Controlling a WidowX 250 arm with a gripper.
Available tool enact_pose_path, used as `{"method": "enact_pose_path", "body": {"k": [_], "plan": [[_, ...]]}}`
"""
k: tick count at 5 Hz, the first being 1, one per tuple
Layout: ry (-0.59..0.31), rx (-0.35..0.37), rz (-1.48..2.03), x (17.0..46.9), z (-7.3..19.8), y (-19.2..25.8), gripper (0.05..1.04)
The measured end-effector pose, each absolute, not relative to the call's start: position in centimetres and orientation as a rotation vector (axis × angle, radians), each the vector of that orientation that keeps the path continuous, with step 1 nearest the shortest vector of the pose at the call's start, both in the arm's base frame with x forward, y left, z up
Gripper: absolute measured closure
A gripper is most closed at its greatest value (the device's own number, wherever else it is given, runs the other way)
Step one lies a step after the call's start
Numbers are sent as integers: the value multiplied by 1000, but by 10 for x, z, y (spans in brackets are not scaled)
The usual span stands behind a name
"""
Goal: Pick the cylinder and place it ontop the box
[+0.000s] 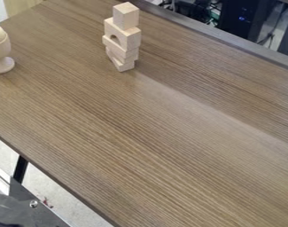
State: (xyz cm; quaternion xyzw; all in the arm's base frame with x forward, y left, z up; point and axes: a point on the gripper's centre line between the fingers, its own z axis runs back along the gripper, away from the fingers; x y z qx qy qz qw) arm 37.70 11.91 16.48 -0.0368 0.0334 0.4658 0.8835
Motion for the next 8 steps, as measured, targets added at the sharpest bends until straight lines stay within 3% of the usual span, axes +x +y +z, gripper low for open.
{"method": "enact_pose_path", "body": {"k": [4, 5, 6, 7, 8], "plan": [[81, -56, 989, 370, 157, 132, 595], [88, -61, 998, 369, 157, 132, 539], [119, -57, 1010, 364, 158, 132, 233], [120, -52, 1019, 363, 158, 133, 79], [120, -61, 1018, 364, 160, 132, 85]]}}
